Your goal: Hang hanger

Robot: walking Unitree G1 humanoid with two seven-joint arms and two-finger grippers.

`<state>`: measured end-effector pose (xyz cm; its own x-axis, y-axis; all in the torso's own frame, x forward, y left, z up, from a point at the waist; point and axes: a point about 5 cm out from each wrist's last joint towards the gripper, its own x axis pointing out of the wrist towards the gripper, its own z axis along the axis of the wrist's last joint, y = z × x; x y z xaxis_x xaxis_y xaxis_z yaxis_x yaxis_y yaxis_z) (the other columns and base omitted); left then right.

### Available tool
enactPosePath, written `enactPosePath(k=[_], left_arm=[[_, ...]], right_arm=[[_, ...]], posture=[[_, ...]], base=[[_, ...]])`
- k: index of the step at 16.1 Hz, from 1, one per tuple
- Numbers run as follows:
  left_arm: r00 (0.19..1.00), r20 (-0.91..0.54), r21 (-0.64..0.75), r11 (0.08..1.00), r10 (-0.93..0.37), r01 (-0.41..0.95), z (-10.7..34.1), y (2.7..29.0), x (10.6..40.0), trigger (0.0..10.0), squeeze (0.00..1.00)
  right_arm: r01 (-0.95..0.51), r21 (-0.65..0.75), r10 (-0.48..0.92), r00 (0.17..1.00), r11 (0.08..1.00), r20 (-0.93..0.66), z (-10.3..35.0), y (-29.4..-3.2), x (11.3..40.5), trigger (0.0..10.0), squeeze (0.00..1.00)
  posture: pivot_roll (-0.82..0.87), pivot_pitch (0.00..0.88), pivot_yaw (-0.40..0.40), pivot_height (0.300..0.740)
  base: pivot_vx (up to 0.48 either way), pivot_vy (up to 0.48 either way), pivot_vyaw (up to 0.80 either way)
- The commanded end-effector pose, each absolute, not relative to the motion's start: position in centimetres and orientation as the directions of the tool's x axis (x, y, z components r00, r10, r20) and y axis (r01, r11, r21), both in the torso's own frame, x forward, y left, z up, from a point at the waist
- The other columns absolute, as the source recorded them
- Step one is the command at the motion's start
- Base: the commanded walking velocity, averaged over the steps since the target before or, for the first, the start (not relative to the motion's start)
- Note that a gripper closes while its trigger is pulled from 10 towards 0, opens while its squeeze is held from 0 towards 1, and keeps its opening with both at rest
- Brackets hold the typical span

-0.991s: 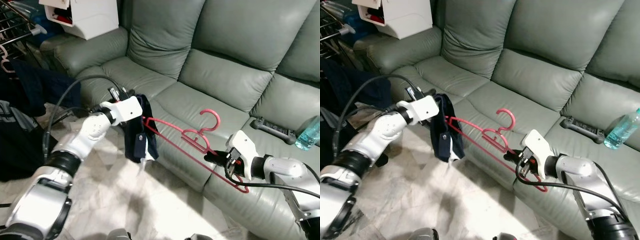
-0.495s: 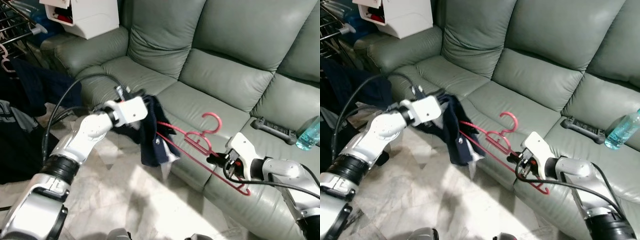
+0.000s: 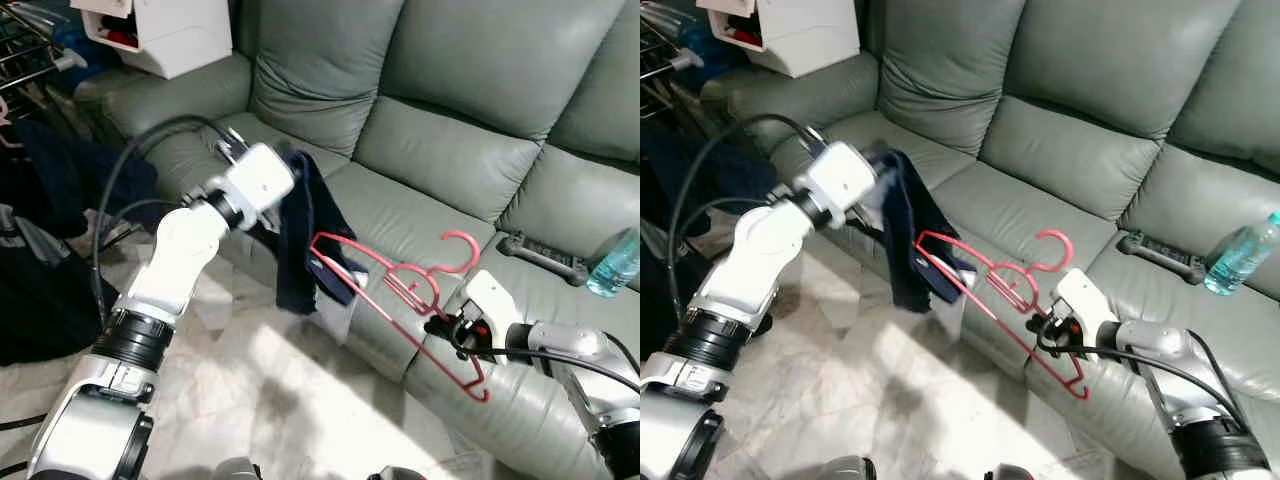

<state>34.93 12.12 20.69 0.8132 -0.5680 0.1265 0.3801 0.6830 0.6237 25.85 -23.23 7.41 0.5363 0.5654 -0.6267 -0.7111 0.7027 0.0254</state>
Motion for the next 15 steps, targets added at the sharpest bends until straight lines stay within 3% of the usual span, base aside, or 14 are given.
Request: enactPosePath(k=[1,6,9,15], left_arm=[[0.793,0.277,0.61,0.737,-0.543,0.292,24.7,12.0,35.0,10.0,0.0],[0.852,0.281,0.585,0.783,-0.441,0.212,25.2,12.7,35.7,10.0,0.0],[0.844,0.276,0.597,0.77,-0.46,0.224,25.2,12.2,35.5,10.0,0.0],[0.868,0.23,0.603,0.765,-0.439,0.227,24.2,12.4,35.4,10.0,0.0]], right_arm=[[-0.697,0.039,0.522,0.497,0.716,-0.693,6.0,-23.8,25.0,10.0,0.0],[-0.73,0.039,0.511,0.438,0.683,-0.739,5.2,-24.1,24.1,10.0,0.0],[-0.704,0.025,0.482,0.459,0.709,-0.746,4.9,-24.5,24.3,10.0,0.0],[-0.565,-0.157,0.362,0.693,0.81,-0.623,6.6,-25.5,27.5,10.0,0.0]], posture=[[-0.09,0.033,0.02,0.74],[-0.09,0.033,0.021,0.74],[-0.09,0.032,0.021,0.74],[-0.09,0.027,0.021,0.74]], base=[[0.0,0.0,0.0],[0.0,0.0,0.0],[0.0,0.0,0.0],[0.0,0.0,0.0]])
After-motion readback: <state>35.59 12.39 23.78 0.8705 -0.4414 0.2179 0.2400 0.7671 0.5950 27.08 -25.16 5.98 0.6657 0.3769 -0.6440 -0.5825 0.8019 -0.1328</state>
